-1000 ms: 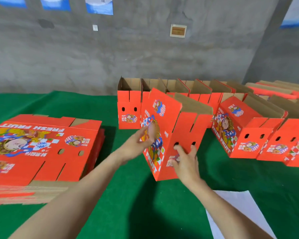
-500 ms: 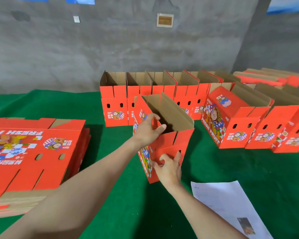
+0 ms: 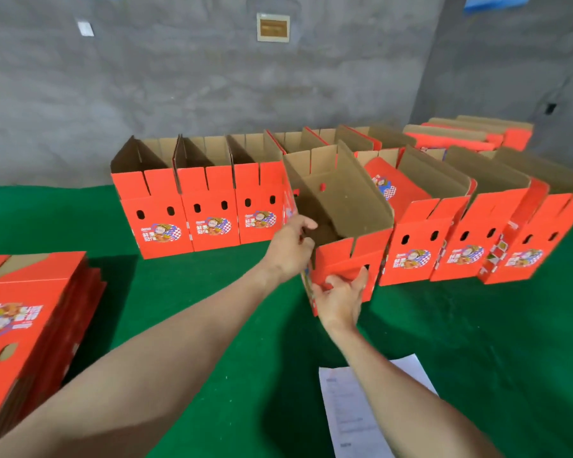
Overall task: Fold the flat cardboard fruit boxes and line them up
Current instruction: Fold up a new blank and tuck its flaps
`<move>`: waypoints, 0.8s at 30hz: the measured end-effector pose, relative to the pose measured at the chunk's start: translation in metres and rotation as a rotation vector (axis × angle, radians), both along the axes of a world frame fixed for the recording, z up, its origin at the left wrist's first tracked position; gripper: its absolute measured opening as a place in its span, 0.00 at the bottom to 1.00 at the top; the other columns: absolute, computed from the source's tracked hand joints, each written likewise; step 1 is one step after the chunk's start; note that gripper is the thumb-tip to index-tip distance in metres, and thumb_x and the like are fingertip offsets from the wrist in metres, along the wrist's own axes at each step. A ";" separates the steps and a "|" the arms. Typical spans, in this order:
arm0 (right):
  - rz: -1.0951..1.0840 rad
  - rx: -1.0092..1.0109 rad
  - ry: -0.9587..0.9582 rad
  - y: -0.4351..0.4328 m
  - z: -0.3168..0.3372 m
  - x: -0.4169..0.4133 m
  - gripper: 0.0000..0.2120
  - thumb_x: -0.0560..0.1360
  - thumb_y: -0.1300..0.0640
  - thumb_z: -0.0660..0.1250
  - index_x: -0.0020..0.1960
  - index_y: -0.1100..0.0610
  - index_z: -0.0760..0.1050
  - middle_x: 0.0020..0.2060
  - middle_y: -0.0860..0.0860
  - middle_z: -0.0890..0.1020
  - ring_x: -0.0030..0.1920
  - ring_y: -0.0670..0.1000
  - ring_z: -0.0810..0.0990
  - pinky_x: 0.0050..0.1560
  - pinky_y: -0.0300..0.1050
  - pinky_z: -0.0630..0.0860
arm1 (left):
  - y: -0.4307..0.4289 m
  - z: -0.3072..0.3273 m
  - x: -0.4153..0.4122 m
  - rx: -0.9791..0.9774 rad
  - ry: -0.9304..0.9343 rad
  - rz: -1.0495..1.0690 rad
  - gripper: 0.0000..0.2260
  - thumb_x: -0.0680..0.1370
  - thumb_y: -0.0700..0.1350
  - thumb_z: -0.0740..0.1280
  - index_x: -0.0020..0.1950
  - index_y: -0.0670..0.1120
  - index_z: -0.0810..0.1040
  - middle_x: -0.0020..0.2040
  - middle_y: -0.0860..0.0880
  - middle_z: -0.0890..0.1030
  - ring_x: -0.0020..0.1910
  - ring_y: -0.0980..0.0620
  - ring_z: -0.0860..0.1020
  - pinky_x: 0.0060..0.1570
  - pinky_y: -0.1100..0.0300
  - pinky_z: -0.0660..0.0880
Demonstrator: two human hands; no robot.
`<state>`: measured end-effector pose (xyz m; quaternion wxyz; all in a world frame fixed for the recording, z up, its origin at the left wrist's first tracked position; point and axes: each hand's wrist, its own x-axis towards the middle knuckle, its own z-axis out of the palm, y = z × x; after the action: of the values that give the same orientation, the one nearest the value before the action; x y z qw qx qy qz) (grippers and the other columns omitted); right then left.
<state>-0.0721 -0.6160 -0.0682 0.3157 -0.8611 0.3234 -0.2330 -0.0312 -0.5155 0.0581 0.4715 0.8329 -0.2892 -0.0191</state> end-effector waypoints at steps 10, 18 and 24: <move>-0.101 0.047 0.026 -0.079 -0.005 0.038 0.12 0.71 0.49 0.72 0.50 0.54 0.80 0.73 0.59 0.51 0.57 0.64 0.72 0.58 0.47 0.70 | -0.092 0.005 0.047 0.189 0.027 -0.064 0.14 0.82 0.40 0.55 0.67 0.44 0.68 0.46 0.45 0.74 0.40 0.44 0.75 0.34 0.64 0.64; -0.200 0.019 -0.013 -0.126 -0.004 0.045 0.15 0.70 0.47 0.74 0.51 0.54 0.81 0.73 0.61 0.54 0.61 0.66 0.71 0.59 0.50 0.71 | -0.136 0.014 0.056 0.081 0.337 -0.242 0.23 0.80 0.36 0.56 0.71 0.55 0.64 0.45 0.48 0.71 0.45 0.52 0.70 0.47 0.55 0.72; -0.180 0.078 0.119 -0.147 0.010 0.052 0.15 0.71 0.45 0.72 0.51 0.54 0.80 0.72 0.60 0.54 0.62 0.64 0.69 0.58 0.51 0.72 | -0.134 0.012 0.044 0.137 0.283 -0.317 0.28 0.81 0.36 0.56 0.78 0.55 0.52 0.76 0.50 0.61 0.71 0.51 0.65 0.61 0.59 0.65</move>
<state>-0.0206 -0.7632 -0.0582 0.3071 -0.8278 0.4265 -0.1962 0.0127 -0.6497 0.0705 0.4409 0.7960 -0.3455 -0.2293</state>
